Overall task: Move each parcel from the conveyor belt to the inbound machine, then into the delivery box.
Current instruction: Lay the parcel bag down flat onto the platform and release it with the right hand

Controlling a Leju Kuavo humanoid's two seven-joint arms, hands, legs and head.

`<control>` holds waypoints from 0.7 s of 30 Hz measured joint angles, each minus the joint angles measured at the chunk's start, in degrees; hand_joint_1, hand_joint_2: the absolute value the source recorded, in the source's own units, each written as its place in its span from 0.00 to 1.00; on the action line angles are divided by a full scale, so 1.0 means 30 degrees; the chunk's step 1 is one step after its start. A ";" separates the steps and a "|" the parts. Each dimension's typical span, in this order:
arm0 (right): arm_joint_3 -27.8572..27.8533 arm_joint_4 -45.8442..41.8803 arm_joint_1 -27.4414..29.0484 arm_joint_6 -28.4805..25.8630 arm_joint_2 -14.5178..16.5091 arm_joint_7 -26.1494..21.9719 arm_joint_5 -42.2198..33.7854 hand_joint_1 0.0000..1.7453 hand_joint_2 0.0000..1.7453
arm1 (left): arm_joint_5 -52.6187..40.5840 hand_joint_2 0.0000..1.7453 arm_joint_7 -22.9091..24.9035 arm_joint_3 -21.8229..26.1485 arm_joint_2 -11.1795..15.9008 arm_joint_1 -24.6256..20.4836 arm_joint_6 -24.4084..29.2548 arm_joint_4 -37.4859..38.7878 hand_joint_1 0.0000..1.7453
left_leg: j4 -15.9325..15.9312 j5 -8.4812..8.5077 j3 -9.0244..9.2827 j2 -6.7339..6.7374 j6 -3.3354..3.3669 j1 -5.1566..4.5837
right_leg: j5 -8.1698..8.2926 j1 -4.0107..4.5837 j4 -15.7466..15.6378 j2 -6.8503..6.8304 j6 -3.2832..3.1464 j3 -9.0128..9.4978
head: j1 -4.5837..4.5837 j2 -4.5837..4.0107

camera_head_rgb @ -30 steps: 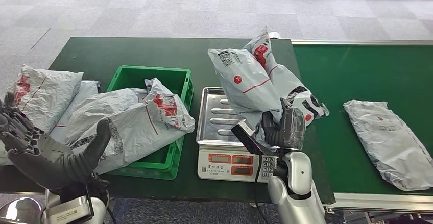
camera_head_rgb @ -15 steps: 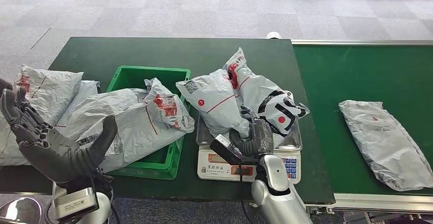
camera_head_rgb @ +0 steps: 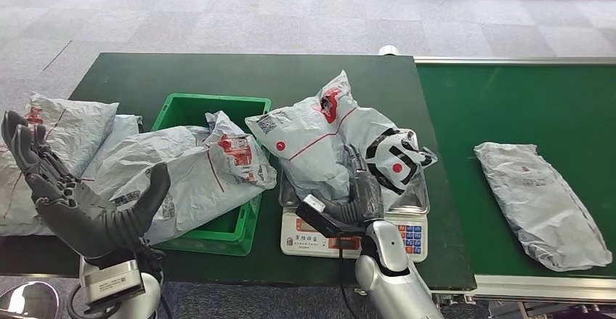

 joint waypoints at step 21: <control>-0.0002 -0.3776 0.1113 -0.2346 -0.0178 -0.0297 0.0702 0.00 1.00 | -0.0313 1.00 0.0211 0.0000 -0.0002 0.0067 0.0000 -0.0013 0.00 | 0.0000 -0.0002 -0.0004 0.0000 0.0001 0.0000 | -0.0001 -0.0002 0.0000 -0.0001 0.0000 -0.0003 | 0.0000 0.0000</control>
